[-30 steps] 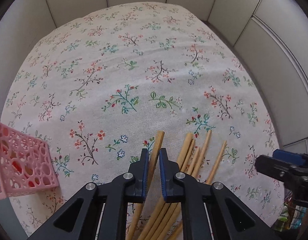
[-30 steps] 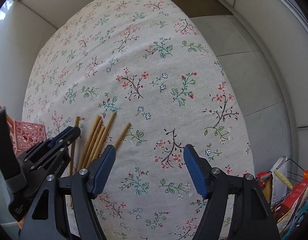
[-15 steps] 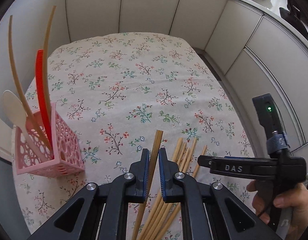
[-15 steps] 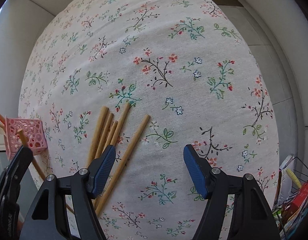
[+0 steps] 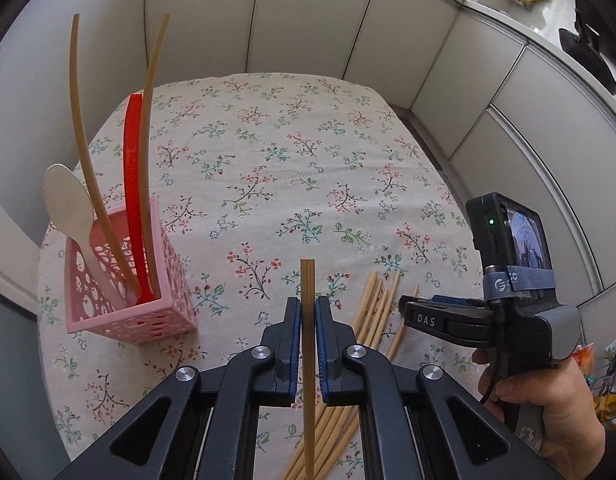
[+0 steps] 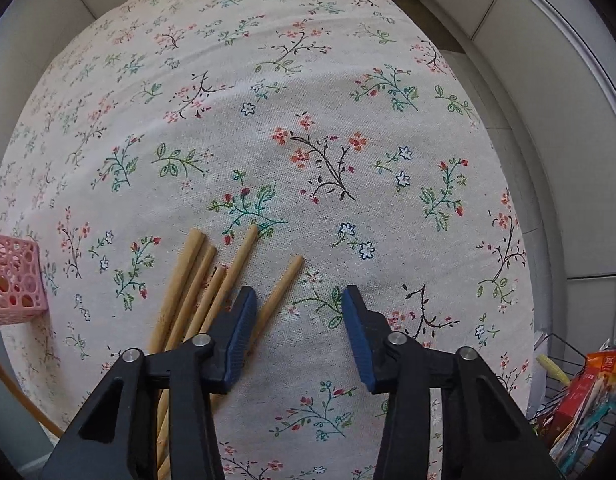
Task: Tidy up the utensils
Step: 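Close the left tool on one chopstick while the right tool grasps another, then lift both chopsticks upright and carry them over the pink holder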
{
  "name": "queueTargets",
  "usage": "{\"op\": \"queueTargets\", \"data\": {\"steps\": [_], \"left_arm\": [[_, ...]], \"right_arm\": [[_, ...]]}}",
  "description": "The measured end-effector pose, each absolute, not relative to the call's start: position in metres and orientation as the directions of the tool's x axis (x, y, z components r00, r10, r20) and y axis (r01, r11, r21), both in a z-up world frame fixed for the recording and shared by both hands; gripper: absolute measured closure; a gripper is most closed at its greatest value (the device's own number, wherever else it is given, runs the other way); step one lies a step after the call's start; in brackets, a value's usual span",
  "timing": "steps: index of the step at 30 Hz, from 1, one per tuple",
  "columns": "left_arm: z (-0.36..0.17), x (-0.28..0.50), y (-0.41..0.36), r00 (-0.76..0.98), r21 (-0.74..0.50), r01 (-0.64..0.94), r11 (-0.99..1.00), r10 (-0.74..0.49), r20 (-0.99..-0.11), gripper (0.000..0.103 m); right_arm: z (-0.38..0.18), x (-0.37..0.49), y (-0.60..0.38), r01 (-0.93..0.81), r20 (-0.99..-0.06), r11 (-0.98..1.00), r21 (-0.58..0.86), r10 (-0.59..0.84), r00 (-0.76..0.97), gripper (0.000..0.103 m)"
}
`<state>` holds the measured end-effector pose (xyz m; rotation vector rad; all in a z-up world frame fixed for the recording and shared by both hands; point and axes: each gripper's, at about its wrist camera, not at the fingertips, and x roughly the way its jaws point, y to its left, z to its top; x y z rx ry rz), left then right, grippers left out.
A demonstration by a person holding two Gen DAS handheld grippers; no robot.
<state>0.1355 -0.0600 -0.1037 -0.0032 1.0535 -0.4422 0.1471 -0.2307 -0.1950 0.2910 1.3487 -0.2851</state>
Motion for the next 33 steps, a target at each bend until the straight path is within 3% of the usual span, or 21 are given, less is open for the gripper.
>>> {"op": "queueTargets", "data": {"steps": [3, 11, 22, 33], "left_arm": [[-0.104, 0.135, -0.061, 0.414, -0.209, 0.353, 0.912, -0.352, -0.84, 0.096], [-0.108, 0.135, -0.067, 0.412, -0.199, 0.355, 0.913, -0.344, -0.844, 0.096], [-0.088, 0.123, -0.063, 0.458, -0.193, 0.365, 0.911, -0.356, -0.815, 0.096], [-0.029, 0.1, -0.038, 0.615, -0.191, 0.354, 0.916, -0.382, -0.69, 0.096]], "right_arm": [[-0.192, 0.145, -0.237, 0.367, -0.977, 0.926, 0.089, 0.01, 0.211, 0.087], [-0.198, 0.137, -0.275, 0.397, -0.933, 0.853, 0.339, 0.25, 0.259, 0.098], [-0.143, 0.106, -0.27, 0.314, -0.866, 0.84, 0.442, 0.308, 0.395, 0.098], [-0.054, 0.068, -0.242, 0.143, -0.757, 0.909, 0.392, 0.231, 0.611, 0.099]]}}
